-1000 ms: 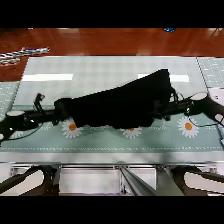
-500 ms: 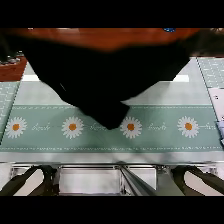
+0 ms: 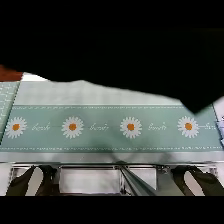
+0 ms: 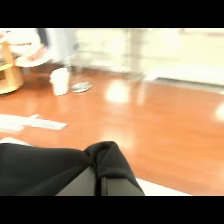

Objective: Fold the shirts.

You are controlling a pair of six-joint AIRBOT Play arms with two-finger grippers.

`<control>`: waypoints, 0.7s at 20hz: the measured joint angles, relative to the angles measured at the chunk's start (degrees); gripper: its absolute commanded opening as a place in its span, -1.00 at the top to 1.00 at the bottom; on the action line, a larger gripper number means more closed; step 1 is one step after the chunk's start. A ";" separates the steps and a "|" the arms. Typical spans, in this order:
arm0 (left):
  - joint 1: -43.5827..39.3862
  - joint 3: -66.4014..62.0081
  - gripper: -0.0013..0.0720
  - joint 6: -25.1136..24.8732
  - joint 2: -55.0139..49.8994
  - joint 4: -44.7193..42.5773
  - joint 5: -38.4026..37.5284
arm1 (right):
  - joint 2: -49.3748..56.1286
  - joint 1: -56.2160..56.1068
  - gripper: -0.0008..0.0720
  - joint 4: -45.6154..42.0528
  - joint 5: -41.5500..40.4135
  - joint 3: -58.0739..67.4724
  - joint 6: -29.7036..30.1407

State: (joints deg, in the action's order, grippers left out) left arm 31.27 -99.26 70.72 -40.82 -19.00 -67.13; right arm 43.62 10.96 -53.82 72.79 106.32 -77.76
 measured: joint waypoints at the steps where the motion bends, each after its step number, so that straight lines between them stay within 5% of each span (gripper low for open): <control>1: 1.05 -0.39 0.91 0.35 2.05 -2.29 -0.85 | -1.57 0.00 0.90 -1.75 1.49 0.20 -0.76; 8: -1.62 1.79 0.91 6.67 8.98 -25.92 -5.03 | -5.77 0.00 0.90 -10.45 14.10 -5.07 -4.70; 14: -6.36 19.54 0.91 7.72 0.76 -28.87 -3.67 | 0.26 -0.07 0.90 -6.97 8.63 -24.61 -2.58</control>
State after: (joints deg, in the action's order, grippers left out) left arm 24.91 -79.72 78.43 -40.05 -47.88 -70.81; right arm 43.88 10.90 -60.80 81.43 81.71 -80.34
